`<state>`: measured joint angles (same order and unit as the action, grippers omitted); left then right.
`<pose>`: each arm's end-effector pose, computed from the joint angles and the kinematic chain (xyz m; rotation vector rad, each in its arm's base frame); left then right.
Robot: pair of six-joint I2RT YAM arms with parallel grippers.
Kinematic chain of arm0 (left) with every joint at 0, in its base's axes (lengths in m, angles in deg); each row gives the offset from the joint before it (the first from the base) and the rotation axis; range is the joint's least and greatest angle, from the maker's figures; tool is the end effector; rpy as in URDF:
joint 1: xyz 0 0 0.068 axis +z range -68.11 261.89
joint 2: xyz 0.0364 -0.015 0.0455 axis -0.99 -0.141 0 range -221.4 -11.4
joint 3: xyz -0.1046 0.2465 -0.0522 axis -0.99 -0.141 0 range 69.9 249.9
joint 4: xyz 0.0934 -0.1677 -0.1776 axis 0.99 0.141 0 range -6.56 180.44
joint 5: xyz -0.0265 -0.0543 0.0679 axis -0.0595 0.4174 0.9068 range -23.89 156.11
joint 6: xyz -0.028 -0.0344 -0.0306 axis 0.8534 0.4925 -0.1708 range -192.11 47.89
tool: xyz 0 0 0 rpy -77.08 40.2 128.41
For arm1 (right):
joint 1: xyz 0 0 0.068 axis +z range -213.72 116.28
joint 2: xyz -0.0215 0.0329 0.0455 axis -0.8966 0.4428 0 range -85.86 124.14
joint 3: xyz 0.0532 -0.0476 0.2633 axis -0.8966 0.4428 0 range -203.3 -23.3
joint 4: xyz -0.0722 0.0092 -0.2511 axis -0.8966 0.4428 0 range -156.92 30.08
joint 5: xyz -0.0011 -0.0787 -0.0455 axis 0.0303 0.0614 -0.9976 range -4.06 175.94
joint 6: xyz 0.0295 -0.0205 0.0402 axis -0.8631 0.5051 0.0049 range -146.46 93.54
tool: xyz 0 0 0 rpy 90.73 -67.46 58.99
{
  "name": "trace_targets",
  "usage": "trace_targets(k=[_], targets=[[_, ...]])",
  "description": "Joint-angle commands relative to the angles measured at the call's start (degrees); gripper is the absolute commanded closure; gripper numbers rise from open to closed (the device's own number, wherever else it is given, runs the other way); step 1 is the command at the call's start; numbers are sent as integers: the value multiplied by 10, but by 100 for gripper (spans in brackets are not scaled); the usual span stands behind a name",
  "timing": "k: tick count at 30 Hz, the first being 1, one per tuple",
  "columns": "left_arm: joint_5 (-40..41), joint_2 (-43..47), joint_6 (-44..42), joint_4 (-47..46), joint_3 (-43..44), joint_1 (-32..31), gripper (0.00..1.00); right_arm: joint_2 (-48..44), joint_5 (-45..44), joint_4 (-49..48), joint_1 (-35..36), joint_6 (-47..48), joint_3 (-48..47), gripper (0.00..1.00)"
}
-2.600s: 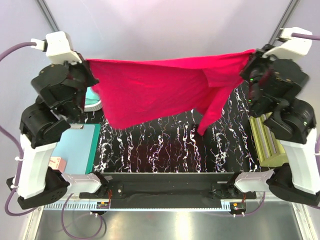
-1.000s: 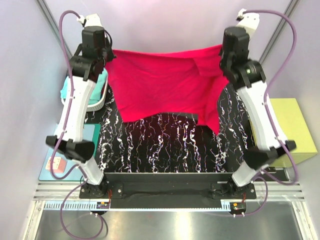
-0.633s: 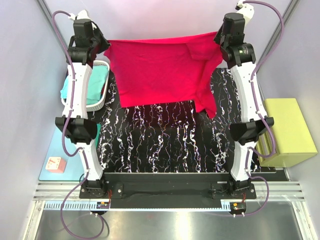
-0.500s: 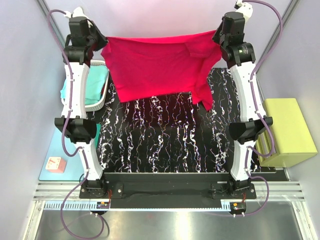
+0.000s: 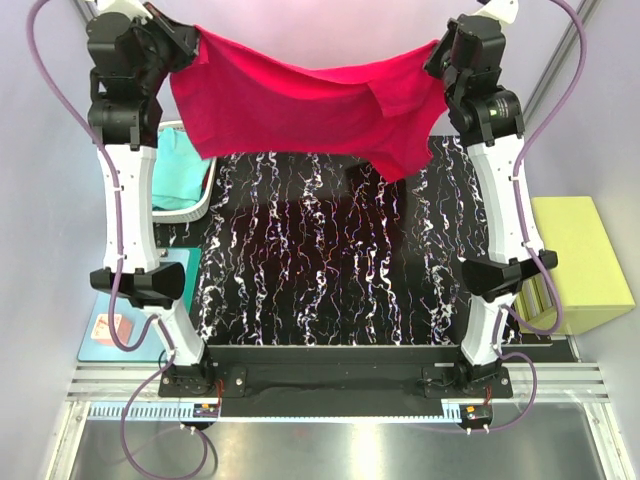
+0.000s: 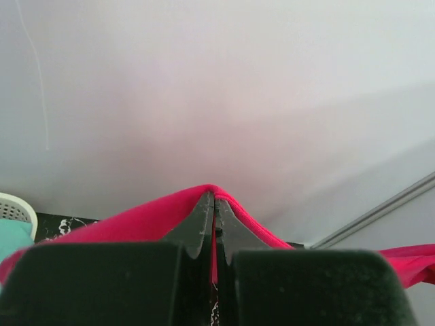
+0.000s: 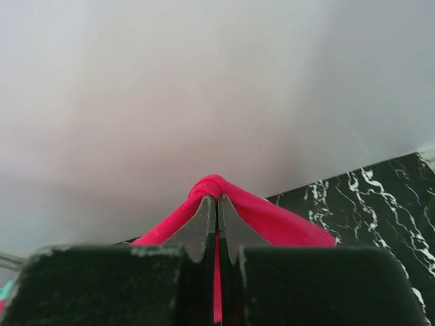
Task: Fold and stack the t-shirts
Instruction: Flatten out the tshirt
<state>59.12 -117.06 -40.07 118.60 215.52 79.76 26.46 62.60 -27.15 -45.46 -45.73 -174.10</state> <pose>0.3491 -0.0173 0.5803 -0.2928 1.4855 -0.5708 0.3665 0.1061 0.5548 0.3295 1.5600 0.1860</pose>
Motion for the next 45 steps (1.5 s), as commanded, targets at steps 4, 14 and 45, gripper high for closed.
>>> trace_targets(k=[4,14,45], targets=[[-41,-100,-39,-3,-81,-15,100,18,-37,-8,-22,-10,118,100],[-1,-121,-68,-8,-115,-44,100,29,-22,-37,-40,-23,203,100],[61,387,-50,11,-815,-201,100,-346,-44,117,143,-225,790,100]])
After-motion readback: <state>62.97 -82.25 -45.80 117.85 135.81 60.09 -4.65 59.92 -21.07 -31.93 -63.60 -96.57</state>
